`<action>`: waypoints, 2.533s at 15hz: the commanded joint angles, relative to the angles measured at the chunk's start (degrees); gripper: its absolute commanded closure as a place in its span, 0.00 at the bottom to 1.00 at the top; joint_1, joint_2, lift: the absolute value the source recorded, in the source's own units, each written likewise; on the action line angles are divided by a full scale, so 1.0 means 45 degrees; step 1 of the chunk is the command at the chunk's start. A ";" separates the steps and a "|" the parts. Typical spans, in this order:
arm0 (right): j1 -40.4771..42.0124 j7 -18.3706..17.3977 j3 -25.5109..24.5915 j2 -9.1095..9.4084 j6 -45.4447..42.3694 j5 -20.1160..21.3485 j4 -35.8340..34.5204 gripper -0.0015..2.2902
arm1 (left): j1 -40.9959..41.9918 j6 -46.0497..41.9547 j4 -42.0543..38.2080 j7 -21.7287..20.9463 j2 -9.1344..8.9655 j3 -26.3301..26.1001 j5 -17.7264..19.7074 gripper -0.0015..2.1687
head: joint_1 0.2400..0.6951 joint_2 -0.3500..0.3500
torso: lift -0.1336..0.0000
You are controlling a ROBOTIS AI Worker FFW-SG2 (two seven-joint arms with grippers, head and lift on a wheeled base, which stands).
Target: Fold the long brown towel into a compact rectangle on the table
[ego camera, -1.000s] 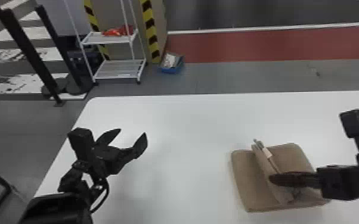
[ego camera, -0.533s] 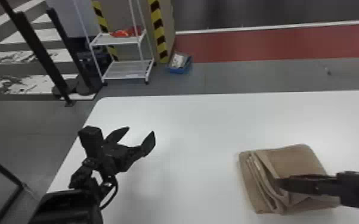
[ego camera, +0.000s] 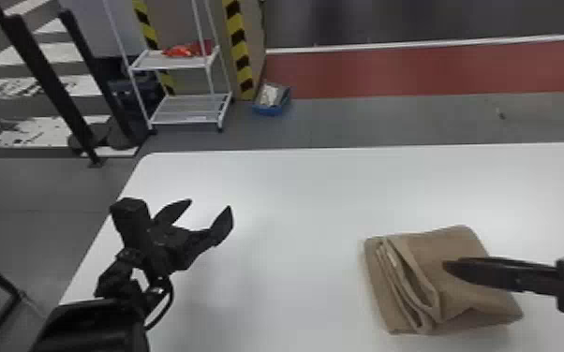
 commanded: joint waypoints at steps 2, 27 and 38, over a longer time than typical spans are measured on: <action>0.1232 0.0083 -0.1322 -0.0331 -0.2110 0.0300 -0.0677 0.95 | -0.0039 0.0020 -0.0012 -0.0003 0.0002 -0.0014 -0.0008 0.04 | 1.00 0.69 | 0.07; -0.1463 0.0083 0.2642 -0.0526 -0.1993 0.5437 0.2331 0.96 | -0.0078 -0.0019 0.0145 -0.0023 0.0021 0.0025 0.0031 0.04 | 1.00 0.64 | 0.07; -0.1991 0.0083 0.2662 -0.0584 -0.2540 0.5730 0.2839 0.96 | -0.0234 0.0020 0.0145 -0.0023 0.0021 0.0005 -0.0047 0.04 | 1.00 0.62 | 0.07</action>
